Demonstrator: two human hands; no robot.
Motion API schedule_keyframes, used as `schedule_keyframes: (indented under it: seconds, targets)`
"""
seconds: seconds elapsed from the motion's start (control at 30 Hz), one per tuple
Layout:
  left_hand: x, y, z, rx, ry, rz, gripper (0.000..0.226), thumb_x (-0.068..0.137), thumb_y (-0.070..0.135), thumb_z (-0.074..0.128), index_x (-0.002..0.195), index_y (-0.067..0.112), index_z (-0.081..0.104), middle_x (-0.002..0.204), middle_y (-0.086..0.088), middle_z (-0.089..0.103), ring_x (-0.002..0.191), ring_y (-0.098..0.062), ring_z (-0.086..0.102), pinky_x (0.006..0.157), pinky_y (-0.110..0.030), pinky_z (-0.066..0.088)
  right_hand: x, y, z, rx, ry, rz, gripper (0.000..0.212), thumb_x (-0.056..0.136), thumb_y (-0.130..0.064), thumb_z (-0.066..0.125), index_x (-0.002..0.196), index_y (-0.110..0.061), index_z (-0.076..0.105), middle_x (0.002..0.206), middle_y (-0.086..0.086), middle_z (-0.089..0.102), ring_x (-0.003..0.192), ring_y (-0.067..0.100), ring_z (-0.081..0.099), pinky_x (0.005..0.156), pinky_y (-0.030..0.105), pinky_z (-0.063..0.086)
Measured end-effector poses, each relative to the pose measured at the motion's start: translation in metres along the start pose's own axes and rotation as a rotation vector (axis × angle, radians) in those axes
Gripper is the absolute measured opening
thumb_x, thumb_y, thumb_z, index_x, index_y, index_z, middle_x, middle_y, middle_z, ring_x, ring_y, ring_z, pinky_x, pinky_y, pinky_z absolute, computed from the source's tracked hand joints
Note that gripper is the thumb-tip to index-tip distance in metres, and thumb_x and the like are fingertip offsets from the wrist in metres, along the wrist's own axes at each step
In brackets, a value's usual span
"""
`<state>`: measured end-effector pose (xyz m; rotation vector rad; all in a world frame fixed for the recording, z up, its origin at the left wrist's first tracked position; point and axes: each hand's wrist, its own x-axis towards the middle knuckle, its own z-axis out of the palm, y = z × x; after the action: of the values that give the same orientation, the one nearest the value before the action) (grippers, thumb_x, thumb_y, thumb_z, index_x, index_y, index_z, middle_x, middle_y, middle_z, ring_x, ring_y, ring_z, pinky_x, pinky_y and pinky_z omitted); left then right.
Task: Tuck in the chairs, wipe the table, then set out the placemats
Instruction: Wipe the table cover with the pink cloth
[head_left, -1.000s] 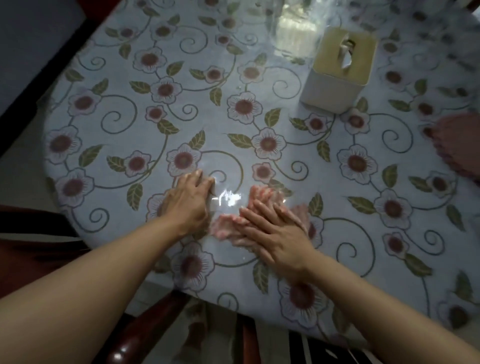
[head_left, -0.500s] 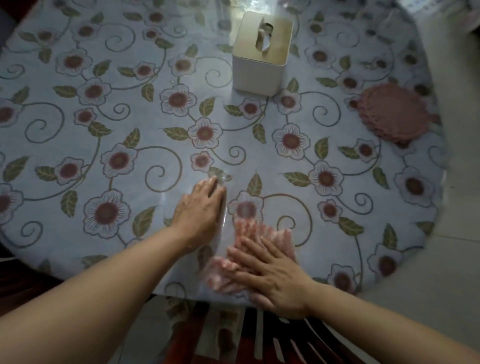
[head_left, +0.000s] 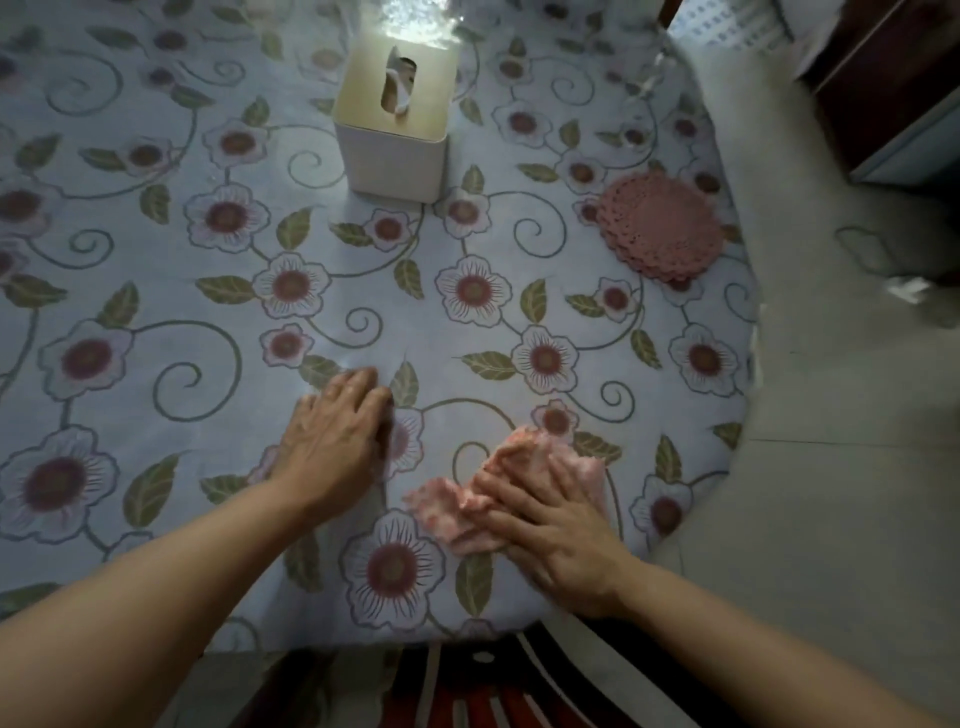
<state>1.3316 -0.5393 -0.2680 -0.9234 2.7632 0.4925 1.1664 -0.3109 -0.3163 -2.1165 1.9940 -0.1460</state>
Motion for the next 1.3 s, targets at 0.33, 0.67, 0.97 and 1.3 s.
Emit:
schedule_keyframes:
  seconds: [0.33,0.67,0.97,1.3]
  targets:
    - [0.051,-0.058,-0.016,0.032,0.101,-0.043,0.053,0.079,0.035,0.032,0.121,0.012,0.054,0.141,-0.015,0.045,0.127,-0.034,0.044,0.093,-0.049,0.042,0.166,0.001,-0.014,0.185,0.182,0.687,0.058,0.084,-0.059,-0.004,0.14,-0.047,-0.01,0.155,-0.015,-0.016,0.144,0.015,-0.018,0.112,0.042,-0.019]
    - [0.068,-0.156,-0.05,0.014,0.076,-0.261,0.054,0.086,0.026,0.056,0.136,0.018,0.039,0.154,-0.007,0.024,0.138,-0.026,0.023,0.107,-0.044,0.031,0.272,0.041,-0.021,0.147,0.137,0.541,0.053,0.099,-0.05,0.01,0.149,-0.036,0.0,0.154,-0.016,-0.017,0.141,0.011,-0.024,0.11,0.038,-0.026]
    - [0.056,-0.208,-0.062,-0.133,0.106,-0.243,0.059,0.081,0.022,0.032,0.139,0.019,0.039,0.155,-0.003,0.024,0.14,-0.025,0.022,0.107,-0.045,0.028,0.334,-0.055,-0.008,0.094,0.154,0.116,0.053,0.095,-0.055,0.022,0.144,-0.036,0.033,0.155,-0.005,0.027,0.145,0.023,0.015,0.115,0.043,0.001]
    - [0.008,-0.284,-0.057,-0.114,0.059,-0.297,0.06,0.089,0.022,0.052,0.144,0.018,0.027,0.157,0.001,0.012,0.143,-0.02,0.012,0.112,-0.046,0.026,0.403,-0.08,-0.008,0.048,0.132,0.475,0.055,0.095,-0.05,0.019,0.148,-0.039,0.013,0.159,-0.01,0.002,0.146,0.017,-0.006,0.115,0.037,-0.012]
